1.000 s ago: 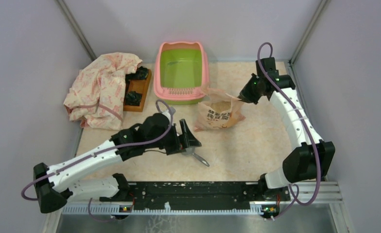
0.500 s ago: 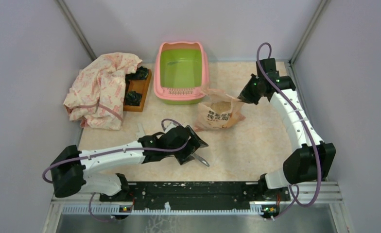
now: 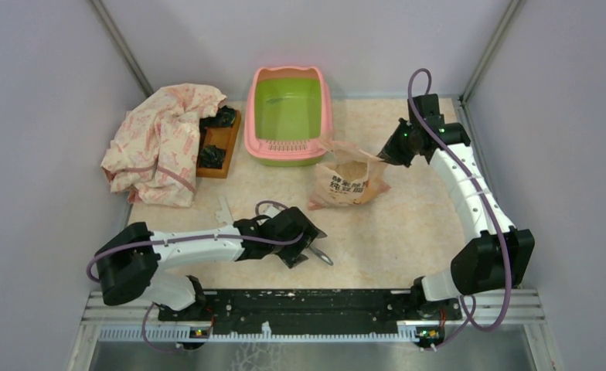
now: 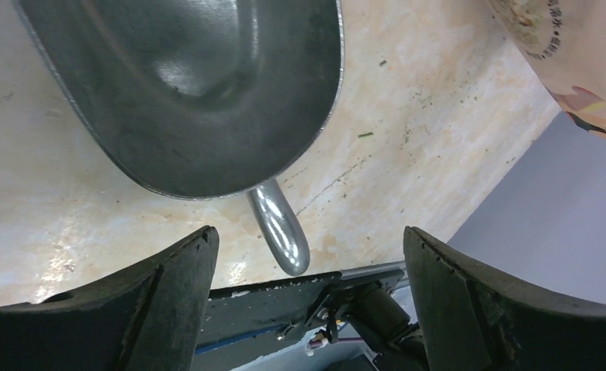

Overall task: Fill the litter box with clean litter
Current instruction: Adjust the spatula at the center of the board, then pick up the spatula from the center of the board.

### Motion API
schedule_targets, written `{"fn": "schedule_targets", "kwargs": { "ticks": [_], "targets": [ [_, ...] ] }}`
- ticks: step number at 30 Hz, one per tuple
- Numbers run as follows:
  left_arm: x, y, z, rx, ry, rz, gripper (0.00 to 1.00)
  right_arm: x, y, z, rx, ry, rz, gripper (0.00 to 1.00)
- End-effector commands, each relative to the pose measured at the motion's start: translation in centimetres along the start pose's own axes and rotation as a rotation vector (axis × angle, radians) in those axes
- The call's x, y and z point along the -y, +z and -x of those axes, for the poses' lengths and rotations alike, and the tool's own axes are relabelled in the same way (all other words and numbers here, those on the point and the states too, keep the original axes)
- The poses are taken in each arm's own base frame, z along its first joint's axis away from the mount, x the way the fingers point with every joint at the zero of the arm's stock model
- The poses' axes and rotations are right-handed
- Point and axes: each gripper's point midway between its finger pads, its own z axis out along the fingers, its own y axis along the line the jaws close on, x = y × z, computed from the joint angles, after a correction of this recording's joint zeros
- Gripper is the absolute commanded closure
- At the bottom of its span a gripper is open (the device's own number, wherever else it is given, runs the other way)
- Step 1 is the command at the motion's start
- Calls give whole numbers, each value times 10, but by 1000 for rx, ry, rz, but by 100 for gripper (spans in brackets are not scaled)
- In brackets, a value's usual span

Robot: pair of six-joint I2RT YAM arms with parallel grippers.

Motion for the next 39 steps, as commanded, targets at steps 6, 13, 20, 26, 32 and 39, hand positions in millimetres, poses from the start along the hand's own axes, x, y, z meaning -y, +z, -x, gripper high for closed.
{"fn": "schedule_targets", "kwargs": {
  "ticks": [6, 13, 20, 26, 32, 39],
  "targets": [
    [-21, 15, 14, 69, -39, 57, 14, -9, -14, -1, 23, -37, 55, 100],
    [-29, 27, 17, 69, -30, 81, 19, -9, -16, -2, 24, -36, 62, 100],
    [-32, 31, 24, 67, -23, 105, 59, -7, -19, -3, 29, -48, 59, 100],
    [-62, 12, 31, 71, 41, 216, 69, -8, -19, -3, 29, -51, 67, 100],
    [-79, -13, 49, 98, 254, 325, 65, -8, -17, -5, 22, -53, 73, 100],
    [-95, -21, 46, -1, 515, 438, 71, -8, -17, -7, 21, -54, 80, 100]
  ]
}}
